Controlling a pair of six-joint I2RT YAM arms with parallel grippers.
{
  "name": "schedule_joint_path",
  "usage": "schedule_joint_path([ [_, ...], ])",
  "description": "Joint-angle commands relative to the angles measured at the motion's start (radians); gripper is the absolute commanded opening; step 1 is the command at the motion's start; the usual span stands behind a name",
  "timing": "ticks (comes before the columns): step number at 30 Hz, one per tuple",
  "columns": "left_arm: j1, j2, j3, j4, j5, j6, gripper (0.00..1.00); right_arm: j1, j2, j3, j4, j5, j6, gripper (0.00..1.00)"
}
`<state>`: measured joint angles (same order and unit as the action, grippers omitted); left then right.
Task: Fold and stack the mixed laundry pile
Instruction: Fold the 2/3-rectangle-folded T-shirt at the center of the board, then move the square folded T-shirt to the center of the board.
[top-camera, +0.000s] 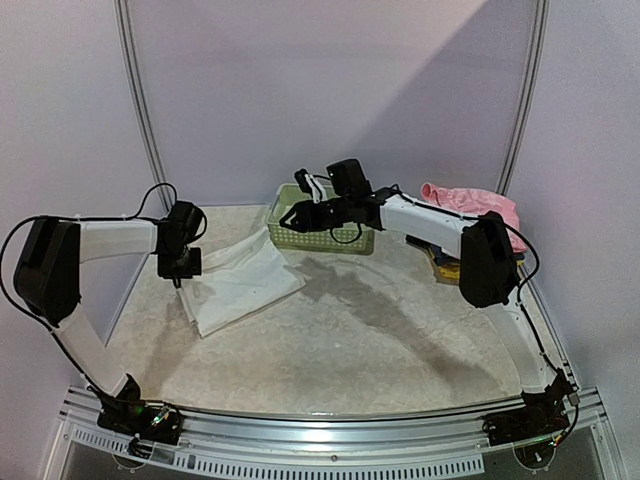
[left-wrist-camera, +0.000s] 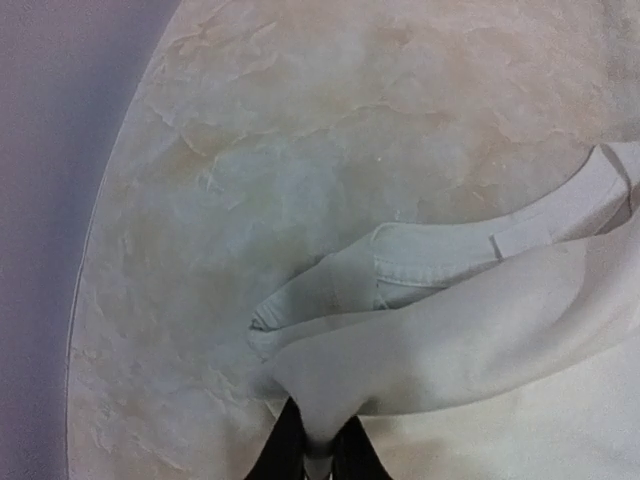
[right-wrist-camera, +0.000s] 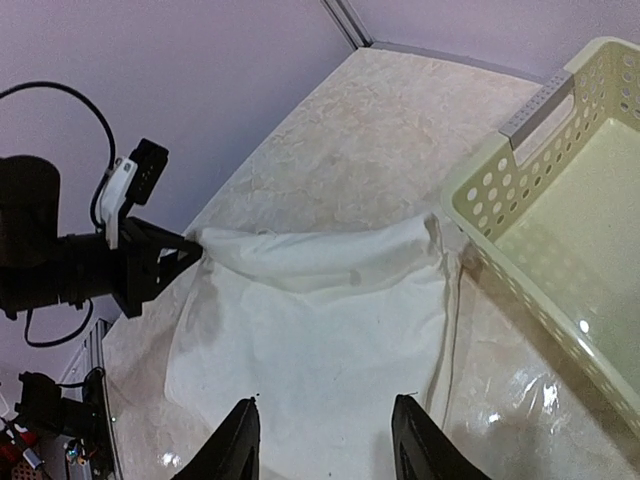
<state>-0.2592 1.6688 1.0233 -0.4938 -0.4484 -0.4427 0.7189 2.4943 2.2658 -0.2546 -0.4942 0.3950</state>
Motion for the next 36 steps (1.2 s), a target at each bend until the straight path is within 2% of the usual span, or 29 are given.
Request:
schedule_joint_path([
  [1,0.058,0.04,0.071,0.0,0.011,-0.007,0.18,-0.003,-0.152,-0.094,-0.032,-0.009,-0.05,0.46],
  [6,0.114,0.065,0.146,-0.016,0.022,0.003,0.46,-0.004,-0.257,-0.194,-0.063,-0.007,-0.082,0.49],
  [10,0.148,0.077,0.22,-0.055,-0.022,0.011,0.58,-0.006,-0.332,-0.273,-0.078,0.005,-0.102,0.52],
  [16,0.022,-0.06,0.129,0.01,-0.034,0.089,0.77,-0.021,-0.459,-0.408,-0.113,0.091,-0.152,0.59],
  [21,-0.136,-0.145,0.075,0.047,0.024,0.233,0.76,-0.086,-0.553,-0.542,-0.091,0.105,-0.106,0.64],
  [27,-0.333,-0.147,0.082,0.079,0.033,0.411,0.73,-0.147,-0.665,-0.755,0.008,0.087,-0.022,0.66],
  [31,-0.455,-0.053,0.152,0.045,0.027,0.549,0.73,-0.15,-0.708,-0.827,0.009,0.1,-0.023,0.69],
  [36,-0.556,0.12,0.3,-0.055,-0.01,0.613,0.73,-0.151,-0.768,-0.934,0.031,0.122,-0.03,0.84],
])
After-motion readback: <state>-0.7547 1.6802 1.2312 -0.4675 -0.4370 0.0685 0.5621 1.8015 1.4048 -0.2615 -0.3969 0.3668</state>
